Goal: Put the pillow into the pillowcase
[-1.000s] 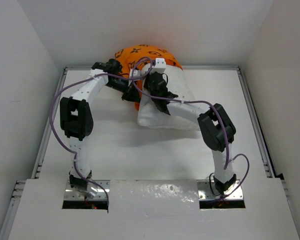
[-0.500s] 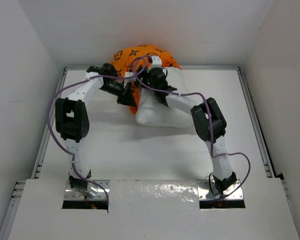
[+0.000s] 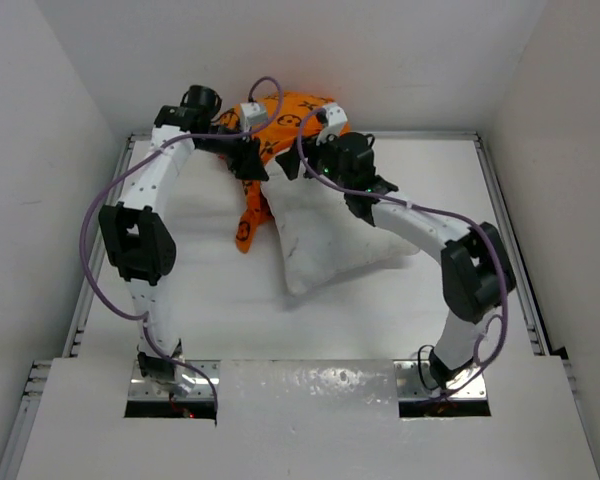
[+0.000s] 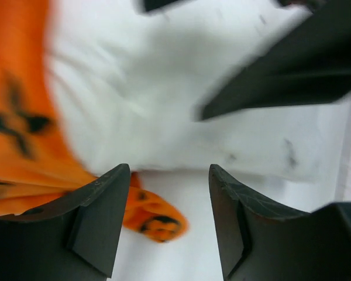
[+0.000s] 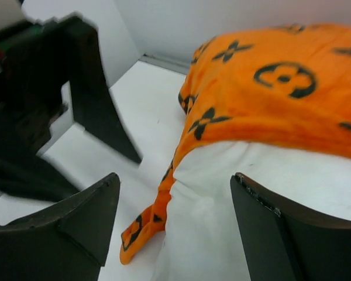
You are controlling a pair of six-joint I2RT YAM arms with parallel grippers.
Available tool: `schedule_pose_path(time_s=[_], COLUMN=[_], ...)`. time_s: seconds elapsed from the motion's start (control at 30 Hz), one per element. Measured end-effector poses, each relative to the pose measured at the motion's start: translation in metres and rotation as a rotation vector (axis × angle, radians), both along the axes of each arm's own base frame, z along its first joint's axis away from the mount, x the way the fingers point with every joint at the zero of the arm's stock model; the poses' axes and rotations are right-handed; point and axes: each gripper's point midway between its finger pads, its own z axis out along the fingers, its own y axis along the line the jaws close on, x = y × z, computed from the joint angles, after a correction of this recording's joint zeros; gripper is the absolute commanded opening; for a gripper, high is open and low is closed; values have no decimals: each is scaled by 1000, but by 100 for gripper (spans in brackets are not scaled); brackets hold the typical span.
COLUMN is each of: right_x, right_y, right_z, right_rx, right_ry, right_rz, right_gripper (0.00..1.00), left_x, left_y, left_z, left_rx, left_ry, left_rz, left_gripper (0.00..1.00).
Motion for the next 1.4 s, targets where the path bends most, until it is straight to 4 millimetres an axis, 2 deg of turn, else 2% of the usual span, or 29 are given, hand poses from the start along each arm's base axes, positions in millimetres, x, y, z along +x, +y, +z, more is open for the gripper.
schedule_pose_path(time_s=[0.07, 0.13, 0.2, 0.27, 0.33, 0.4, 0.5, 0.6, 0.63, 0.7, 0.73, 0.77, 0.8, 0.83, 0.87, 1.03, 1.13, 1.2, 1.27, 1.33, 1.37, 1.4], right_x=[-6, -8, -4, 5, 12, 16, 14, 10, 11, 13, 14, 17, 19, 23, 26, 31, 30, 30, 28, 30, 33, 36], right_y=[-11, -23, -36, -55, -78, -99, -110, -109, -108, -104, -103, -100, -96, -92, -87, -73, -69, -67, -66, -62, -60, -56], right_z=[22, 40, 48, 44, 27, 6, -20, -48, -59, -83, -94, -103, -109, -111, -112, -104, -102, -96, -85, -66, -56, -44], right_rx=[-21, -40, -59, -84, -137, -202, -270, -323, -340, -368, -379, -386, -386, -378, -368, -306, -269, -230, -183, -123, -97, -67], right_ry=[-26, -34, -23, 4, 52, 100, 147, 188, 204, 237, 252, 263, 271, 273, 274, 261, 247, 219, 179, 112, 81, 44], right_rz=[-12, -32, -61, -108, -161, -214, -241, -226, -218, -200, -190, -178, -164, -150, -138, -88, -77, -81, -90, -106, -118, -130], right_gripper=[78, 81, 85, 90, 92, 94, 98, 99, 99, 85, 75, 49, 33, 12, 0, 0, 0, 0, 0, 0, 0, 0], left_x=[20, 42, 64, 85, 106, 122, 136, 146, 148, 155, 157, 158, 159, 160, 160, 164, 154, 135, 106, 76, 70, 56], left_y=[-2, -6, -14, -24, -36, -49, -61, -66, -64, -63, -62, -60, -58, -56, -55, -55, -63, -79, -92, -98, -99, -101], left_z=[23, 38, 43, 39, 29, 9, -19, -29, -29, -24, -23, -22, -22, -20, -18, 4, 17, 30, 44, 52, 54, 58], left_rx=[12, 49, 87, 121, 149, 179, 217, 235, 240, 235, 232, 232, 233, 232, 229, 203, 173, 119, 65, 30, 23, -2], left_ry=[-102, -196, -261, -307, -350, -373, -375, -392, -397, -417, -420, -417, -411, -405, -404, -427, -416, -416, -424, -418, -416, -396], left_rz=[35, 95, 170, 235, 284, 308, 333, 377, 397, 435, 450, 462, 474, 483, 489, 515, 454, 299, 106, -48, -72, -126], left_gripper=[55, 56, 56, 56, 56, 56, 54, 28, 13, 0, 0, 0, 0, 0, 0, 0, 0, 0, 0, 0, 0, 0])
